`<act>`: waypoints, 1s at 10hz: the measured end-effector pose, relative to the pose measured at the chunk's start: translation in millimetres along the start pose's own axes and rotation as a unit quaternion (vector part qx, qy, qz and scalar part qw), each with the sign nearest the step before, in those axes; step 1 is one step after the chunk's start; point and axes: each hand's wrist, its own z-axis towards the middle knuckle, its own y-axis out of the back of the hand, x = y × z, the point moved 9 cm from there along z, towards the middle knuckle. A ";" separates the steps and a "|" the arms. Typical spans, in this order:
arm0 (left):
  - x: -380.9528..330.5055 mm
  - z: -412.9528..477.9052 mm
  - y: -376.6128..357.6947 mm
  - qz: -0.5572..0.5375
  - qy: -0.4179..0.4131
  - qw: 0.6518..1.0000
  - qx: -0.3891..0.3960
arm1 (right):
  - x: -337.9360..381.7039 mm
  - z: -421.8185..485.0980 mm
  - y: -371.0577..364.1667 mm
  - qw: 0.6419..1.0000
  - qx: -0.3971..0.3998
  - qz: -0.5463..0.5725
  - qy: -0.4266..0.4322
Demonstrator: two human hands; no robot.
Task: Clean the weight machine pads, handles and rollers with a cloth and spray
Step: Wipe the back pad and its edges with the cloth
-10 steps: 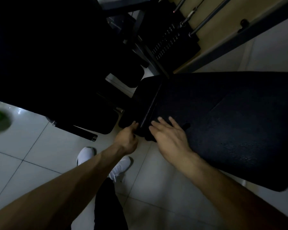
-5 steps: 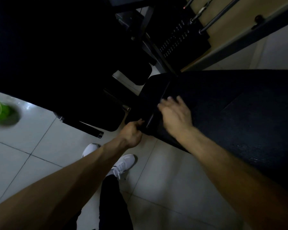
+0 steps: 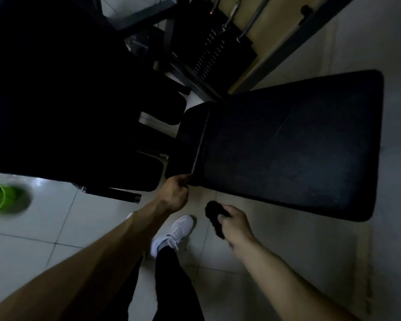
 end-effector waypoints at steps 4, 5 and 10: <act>-102.3 -27.0 -28.8 0.124 -0.121 0.984 0.040 | 27.2 -20.1 -5.1 0.730 0.018 0.654 -0.197; -136.5 -49.4 -41.1 0.136 -0.155 0.977 0.049 | 32.9 -51.5 33.8 0.731 -0.009 0.654 -0.197; -316.0 -104.5 -118.5 0.226 -0.362 0.900 0.085 | 52.0 -163.3 166.6 0.772 -0.292 0.563 0.036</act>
